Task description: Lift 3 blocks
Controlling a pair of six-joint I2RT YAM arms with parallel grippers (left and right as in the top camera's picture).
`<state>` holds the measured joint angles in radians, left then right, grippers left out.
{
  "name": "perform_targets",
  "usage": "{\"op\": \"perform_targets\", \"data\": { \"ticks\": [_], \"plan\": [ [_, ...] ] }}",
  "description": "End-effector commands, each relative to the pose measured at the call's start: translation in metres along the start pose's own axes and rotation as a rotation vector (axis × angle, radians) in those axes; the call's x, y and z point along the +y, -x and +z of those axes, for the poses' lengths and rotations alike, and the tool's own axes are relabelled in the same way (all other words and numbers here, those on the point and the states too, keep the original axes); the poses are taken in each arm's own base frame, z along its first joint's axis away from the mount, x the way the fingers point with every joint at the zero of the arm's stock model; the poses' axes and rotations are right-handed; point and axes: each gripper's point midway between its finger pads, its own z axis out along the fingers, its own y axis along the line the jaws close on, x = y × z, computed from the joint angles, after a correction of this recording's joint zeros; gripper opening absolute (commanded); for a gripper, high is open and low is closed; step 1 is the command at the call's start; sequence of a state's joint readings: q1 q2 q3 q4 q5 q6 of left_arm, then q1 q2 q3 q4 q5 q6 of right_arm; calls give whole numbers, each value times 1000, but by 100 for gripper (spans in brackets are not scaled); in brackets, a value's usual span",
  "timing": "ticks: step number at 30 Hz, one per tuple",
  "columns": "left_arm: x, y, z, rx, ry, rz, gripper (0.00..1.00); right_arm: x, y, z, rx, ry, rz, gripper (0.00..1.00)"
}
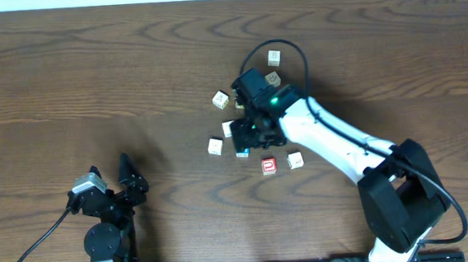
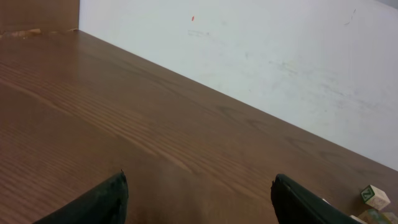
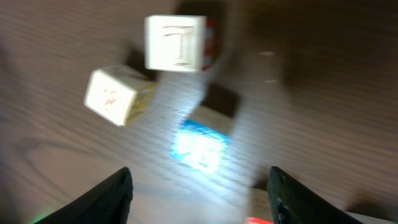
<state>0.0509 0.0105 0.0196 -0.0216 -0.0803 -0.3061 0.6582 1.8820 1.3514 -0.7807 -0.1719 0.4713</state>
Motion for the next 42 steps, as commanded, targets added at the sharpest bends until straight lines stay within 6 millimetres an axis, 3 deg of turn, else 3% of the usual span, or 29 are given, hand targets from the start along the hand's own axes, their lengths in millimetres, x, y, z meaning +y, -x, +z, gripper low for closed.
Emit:
{"op": "perform_targets", "data": {
  "ticks": [1, 10, 20, 30, 32, 36, 42],
  "plan": [
    [9, -15, 1, 45, 33, 24, 74, 8, 2, 5, -52, -75, 38, 68],
    [9, -15, 1, 45, 33, 24, 74, 4, 10, 11, -125, -156, 94, 66],
    [9, -15, 1, 45, 33, 24, 74, 10, 22, 11, -178, -132, 95, 64],
    [9, -15, 1, 45, 33, 24, 75, 7, 13, 43, -110, -131, 121, 61],
    [9, -15, 1, 45, 33, 24, 75, 6, 13, 44, -108, -133, 121, 58],
    [9, -15, 1, 45, 33, 24, 75, 5, 12, 44, -105, -136, 121, 38],
    [10, -14, 1, 39, 38, 23, 74, -2, 1, 44, -62, -167, 124, 20]
  ]
}}
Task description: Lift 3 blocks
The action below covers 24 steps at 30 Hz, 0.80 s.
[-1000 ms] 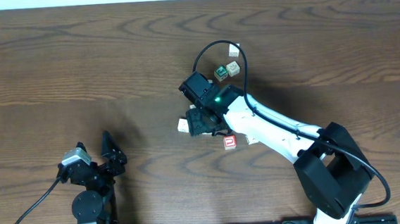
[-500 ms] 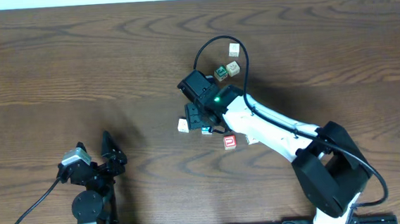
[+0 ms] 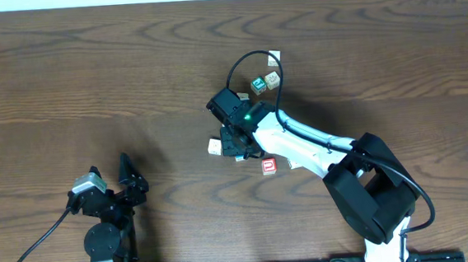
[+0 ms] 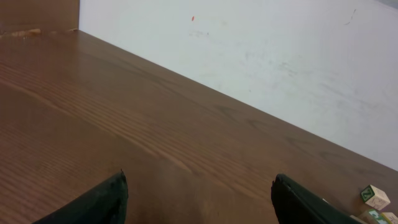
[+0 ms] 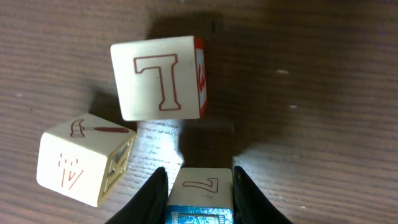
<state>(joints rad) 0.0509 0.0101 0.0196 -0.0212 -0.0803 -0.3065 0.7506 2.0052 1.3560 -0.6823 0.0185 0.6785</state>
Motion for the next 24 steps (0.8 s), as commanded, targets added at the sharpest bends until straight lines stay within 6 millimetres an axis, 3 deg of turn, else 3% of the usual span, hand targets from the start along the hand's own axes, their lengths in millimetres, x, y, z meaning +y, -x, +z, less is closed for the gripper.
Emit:
{"op": "perform_targets", "data": {
  "ticks": [1, 9, 17, 21, 24],
  "plan": [
    [9, -14, 1, 41, 34, 23, 74, -4, -4, -2, 18, -22, 4, 19],
    [-34, -32, -5, 155, -215, -5, 75, -22, -28, -5, 117, -94, 1, 20],
    [-33, -59, -4, 288, -209, -83, 74, -30, -39, -7, 157, -126, -1, 21],
    [-32, -77, -4, 374, -203, -105, 75, -30, -38, -7, 156, -126, -1, 30],
    [-41, -91, -9, 455, -258, -123, 75, -29, -37, -7, 151, -122, -2, 47]
  ]
}}
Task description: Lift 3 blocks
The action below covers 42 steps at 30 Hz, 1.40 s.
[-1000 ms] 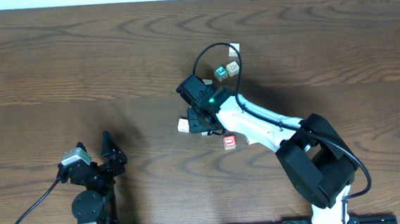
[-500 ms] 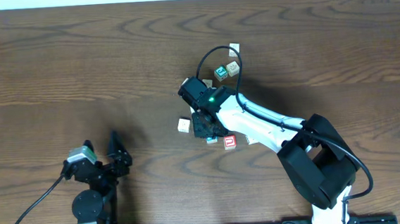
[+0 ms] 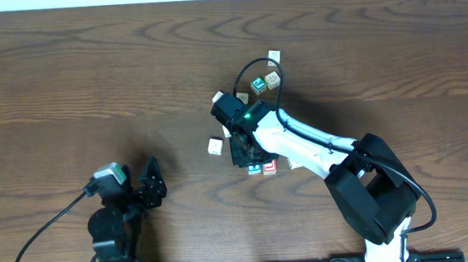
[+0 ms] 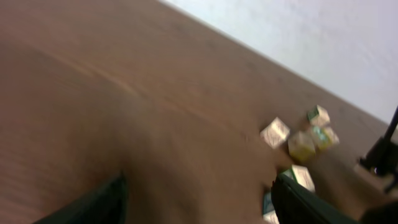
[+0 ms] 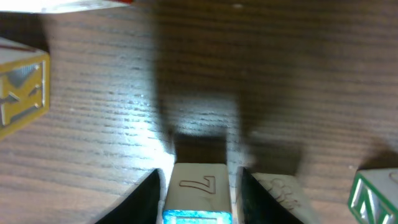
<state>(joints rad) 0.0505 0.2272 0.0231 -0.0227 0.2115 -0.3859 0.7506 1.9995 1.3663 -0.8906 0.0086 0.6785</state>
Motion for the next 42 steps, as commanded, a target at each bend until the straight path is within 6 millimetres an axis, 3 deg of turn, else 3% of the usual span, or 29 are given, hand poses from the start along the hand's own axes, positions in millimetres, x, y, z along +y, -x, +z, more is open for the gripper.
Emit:
{"op": "perform_targets", "data": {
  "ticks": [1, 6, 11, 17, 24, 28, 33, 35, 36, 38, 42],
  "plan": [
    [-14, -33, 2, 155, -105, -43, 74, 1, 2, 2, -13, -1, -11, 52],
    [-18, -45, 1, 222, -135, -59, 74, 15, 20, 0, -86, 51, -118, 64],
    [-21, -40, 2, 223, -134, -55, 75, 26, 35, -8, -145, 85, -173, 69],
    [-38, -36, 1, 274, -170, 3, 74, 19, 74, -42, -213, 113, -118, 68],
    [-75, -42, 9, 399, -208, 157, 74, -39, 103, -96, -245, 82, -50, 56],
    [-107, -59, 12, 488, -293, 260, 75, -90, 101, -122, -241, 42, -25, 44],
    [-139, -74, 22, 494, -396, 302, 73, -151, 91, -157, -256, 18, 46, 42],
    [-144, -77, 25, 493, -411, 308, 48, -168, 87, -168, -272, 25, 64, 42],
    [-144, -79, 27, 497, -413, 310, 48, -176, 84, -173, -283, 35, 69, 42],
    [-141, -86, 29, 521, -403, 312, 79, -186, 78, -178, -299, 60, 69, 43],
    [-135, -100, 30, 576, -384, 301, 80, -206, 58, -164, -290, 94, 120, 47]
  ]
}}
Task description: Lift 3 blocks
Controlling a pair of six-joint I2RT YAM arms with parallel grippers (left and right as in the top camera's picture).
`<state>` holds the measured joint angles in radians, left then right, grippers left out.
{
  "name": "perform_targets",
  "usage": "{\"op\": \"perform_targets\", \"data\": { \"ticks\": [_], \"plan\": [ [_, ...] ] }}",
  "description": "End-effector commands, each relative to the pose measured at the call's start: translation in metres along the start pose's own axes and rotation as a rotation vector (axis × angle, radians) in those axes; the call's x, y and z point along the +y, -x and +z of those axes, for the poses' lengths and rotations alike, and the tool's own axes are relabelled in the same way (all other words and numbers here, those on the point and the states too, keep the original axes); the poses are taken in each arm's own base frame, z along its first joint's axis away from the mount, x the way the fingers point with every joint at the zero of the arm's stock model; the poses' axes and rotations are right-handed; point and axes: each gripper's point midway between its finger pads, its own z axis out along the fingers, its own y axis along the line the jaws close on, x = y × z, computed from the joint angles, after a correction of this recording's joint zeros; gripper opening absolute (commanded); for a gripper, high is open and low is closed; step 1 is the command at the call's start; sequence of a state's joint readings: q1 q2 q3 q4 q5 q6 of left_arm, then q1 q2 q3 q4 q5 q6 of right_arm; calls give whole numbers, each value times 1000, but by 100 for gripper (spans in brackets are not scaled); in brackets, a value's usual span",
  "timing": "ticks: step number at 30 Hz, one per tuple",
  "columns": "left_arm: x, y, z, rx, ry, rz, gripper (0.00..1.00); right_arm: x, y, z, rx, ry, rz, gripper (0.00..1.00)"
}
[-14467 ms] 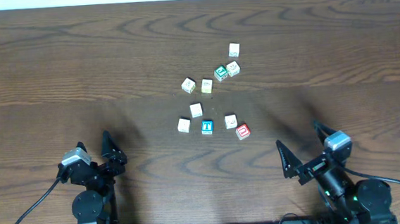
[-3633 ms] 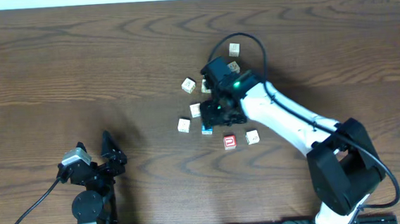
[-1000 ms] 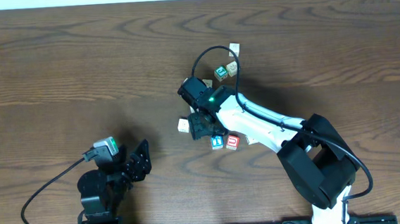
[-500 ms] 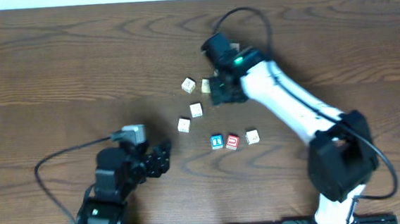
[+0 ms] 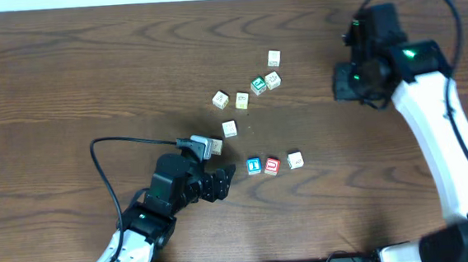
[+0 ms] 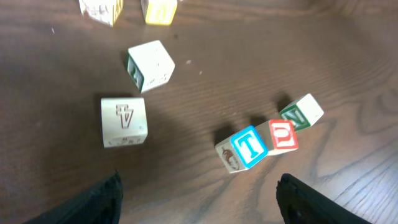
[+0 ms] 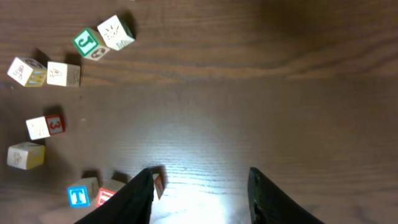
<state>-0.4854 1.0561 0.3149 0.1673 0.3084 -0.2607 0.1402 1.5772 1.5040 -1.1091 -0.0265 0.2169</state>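
Several small wooden letter blocks lie scattered mid-table. A blue T block, a red block and a pale block sit in a row. My left gripper hangs open just left of that row. In the left wrist view the blue T block and red block lie ahead of the open left gripper. My right gripper is raised at the back right, open and empty. In the right wrist view the right gripper looks down on the blocks from high up.
A block marked 4 and a pale block lie left of the row. Further back are a green J block, a yellow-sided block and a lone block. A cable trails from the left arm.
My right gripper has let go of the blue T block, which lies beside the red block, and now stands open, high at the back right. My left arm has reached from the front left to the blocks.
My right gripper was open over the blue block among the scattered blocks. Then it was shut on that block. Then it held it down next to the red block while the left arm turned. Now the blue block lies free in the row and the left gripper is beside it.
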Motion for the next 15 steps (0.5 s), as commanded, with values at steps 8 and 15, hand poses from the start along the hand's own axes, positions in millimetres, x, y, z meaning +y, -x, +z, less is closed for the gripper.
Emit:
{"op": "perform_targets", "data": {
  "ticks": [8, 15],
  "plan": [
    [6, -9, 11, 54, 25, -106, 20, -9, -100, 74, 209, 119, 29, 32],
    [18, -24, 19, 107, 78, -175, 7, -1, -135, 104, 243, 151, 6, 4]
  ]
}}
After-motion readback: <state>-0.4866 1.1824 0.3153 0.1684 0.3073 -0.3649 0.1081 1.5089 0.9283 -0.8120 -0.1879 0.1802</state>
